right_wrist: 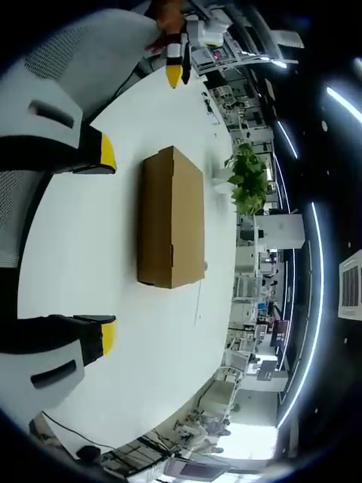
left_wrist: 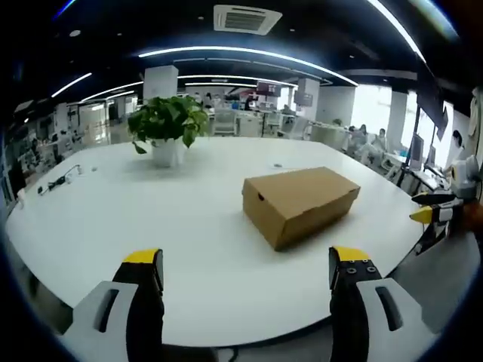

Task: Operate the shoe box by opening the lid, removing the specified soft item, and placing it in the target area until the item is outside and the box remains undamaged.

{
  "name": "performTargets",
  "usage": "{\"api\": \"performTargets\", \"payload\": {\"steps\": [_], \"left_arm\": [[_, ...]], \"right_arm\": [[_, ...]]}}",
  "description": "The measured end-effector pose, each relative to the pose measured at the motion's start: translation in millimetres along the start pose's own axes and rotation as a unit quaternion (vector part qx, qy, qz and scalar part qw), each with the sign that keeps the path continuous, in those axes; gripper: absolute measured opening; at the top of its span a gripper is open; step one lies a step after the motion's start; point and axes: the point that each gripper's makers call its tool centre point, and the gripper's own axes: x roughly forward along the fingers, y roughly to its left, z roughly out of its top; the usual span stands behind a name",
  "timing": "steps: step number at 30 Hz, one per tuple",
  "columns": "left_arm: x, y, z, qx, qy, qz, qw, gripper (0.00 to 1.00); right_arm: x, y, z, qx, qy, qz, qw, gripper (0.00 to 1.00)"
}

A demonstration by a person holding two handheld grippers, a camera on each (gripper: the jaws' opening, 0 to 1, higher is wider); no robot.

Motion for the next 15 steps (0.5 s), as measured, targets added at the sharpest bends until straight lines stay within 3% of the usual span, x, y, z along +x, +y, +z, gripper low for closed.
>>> {"api": "performTargets", "payload": {"steps": [15], "left_arm": [[0.3,-2.2,-1.6,0.005,0.007,0.005,1.0000,0.93]], "right_arm": [[1.0,0.6,-0.8,0.000,0.003,0.009,1.0000,0.70]]}}
